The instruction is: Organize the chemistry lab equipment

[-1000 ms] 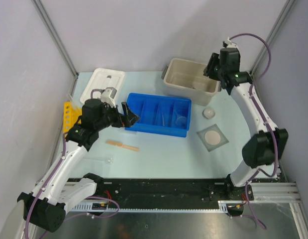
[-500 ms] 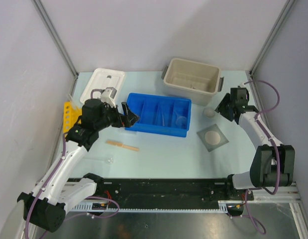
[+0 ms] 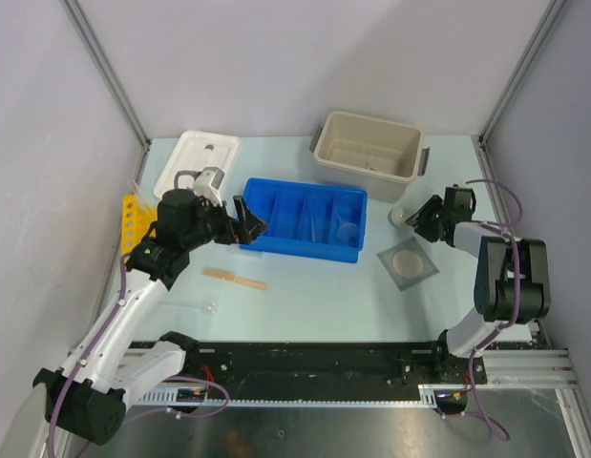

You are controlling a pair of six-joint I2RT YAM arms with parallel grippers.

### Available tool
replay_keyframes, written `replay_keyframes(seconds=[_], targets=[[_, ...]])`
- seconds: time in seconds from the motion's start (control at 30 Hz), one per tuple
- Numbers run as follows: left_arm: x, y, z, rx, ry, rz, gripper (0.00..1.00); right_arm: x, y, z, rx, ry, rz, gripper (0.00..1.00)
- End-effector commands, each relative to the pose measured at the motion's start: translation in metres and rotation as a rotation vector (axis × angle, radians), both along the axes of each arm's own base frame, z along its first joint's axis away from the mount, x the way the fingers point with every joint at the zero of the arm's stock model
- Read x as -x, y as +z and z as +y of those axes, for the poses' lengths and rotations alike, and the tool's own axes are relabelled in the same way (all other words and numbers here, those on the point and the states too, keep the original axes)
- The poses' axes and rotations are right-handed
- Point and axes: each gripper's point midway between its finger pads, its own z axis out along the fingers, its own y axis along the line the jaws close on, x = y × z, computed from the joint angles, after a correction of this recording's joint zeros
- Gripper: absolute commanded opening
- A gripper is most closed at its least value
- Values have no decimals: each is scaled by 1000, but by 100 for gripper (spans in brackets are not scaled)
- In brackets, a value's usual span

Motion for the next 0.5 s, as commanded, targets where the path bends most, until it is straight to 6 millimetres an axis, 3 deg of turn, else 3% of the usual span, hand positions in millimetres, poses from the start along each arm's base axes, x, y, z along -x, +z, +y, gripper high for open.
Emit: replay_keyframes(seconds=[0.0, 0.23, 0.47], targets=[[0, 11, -3, 19, -5, -35, 99, -24, 0, 12, -58, 71, -99, 45], [-1, 8, -4, 20, -9, -23, 99, -23, -21, 9, -37, 79, -66, 40], [0, 9, -5, 23, -14, -21, 99, -22, -27, 6, -25, 69, -51, 36]])
